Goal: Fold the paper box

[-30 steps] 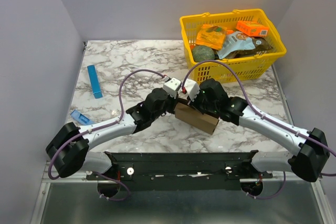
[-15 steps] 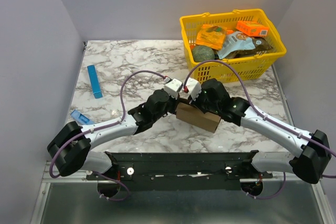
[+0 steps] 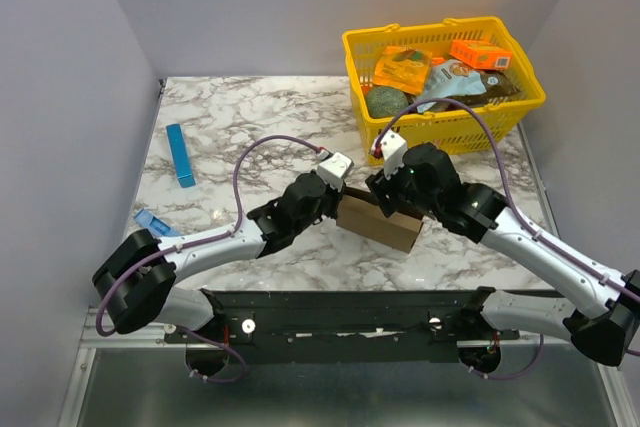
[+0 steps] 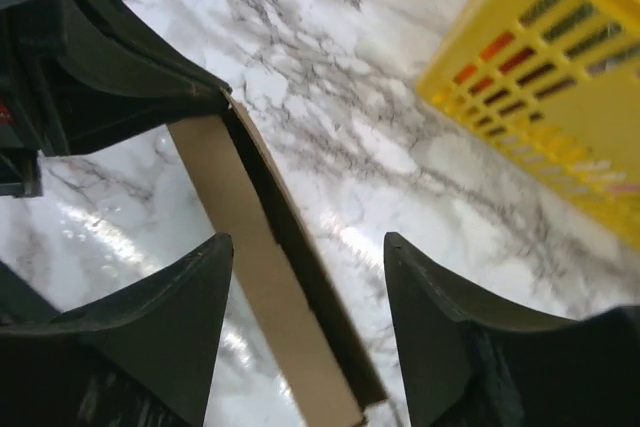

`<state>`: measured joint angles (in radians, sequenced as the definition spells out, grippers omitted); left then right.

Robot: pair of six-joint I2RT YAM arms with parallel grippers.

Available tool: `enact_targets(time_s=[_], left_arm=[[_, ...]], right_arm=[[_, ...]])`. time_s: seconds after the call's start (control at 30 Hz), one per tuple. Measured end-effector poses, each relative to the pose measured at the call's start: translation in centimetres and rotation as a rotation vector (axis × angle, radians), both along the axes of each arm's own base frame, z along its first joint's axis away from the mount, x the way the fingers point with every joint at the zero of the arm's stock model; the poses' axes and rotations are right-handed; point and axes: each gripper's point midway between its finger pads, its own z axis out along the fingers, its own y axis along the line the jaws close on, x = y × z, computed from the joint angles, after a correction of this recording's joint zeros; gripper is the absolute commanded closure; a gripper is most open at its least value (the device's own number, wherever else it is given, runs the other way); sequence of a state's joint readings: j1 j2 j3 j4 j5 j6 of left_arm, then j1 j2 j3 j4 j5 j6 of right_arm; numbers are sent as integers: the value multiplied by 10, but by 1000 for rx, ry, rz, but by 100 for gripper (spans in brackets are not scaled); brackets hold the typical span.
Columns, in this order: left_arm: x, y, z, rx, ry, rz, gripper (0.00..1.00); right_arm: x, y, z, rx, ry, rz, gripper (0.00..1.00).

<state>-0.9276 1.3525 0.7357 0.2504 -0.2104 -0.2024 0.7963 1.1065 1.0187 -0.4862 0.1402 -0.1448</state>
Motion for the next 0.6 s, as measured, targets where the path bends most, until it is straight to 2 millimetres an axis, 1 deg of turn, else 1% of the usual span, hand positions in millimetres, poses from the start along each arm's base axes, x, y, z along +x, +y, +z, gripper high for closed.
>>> enact_targets(time_s=[0.07,0.13,0.27,0.37,0.4,0.47,0.53,0.6], left_arm=[[1,0,0,1,-4,6,100],[1,-1,0,2,-7,9,100],[1,-1,1,6,-12,15,100],[1,-1,0,11,-17,18,100],[0,-1,0,12,-18,19,100],[0,-1,0,15,-21,20,100],[0,-1,0,19,-24,22,100],[0,0,0,20,-25,23,100]], right_arm=[[-7,-10,6,32,62,-90,24],[-15,-25,8,66,120,-189,24],[-35,-67,-7,89,253,-380,27],[-46,-91,-20,83,327,-488,30],[-49,-96,-25,76,351,-515,31],[-54,-101,-34,54,391,-548,37],[-56,-103,-41,33,415,-565,44],[-54,-104,-46,14,433,-579,47]])
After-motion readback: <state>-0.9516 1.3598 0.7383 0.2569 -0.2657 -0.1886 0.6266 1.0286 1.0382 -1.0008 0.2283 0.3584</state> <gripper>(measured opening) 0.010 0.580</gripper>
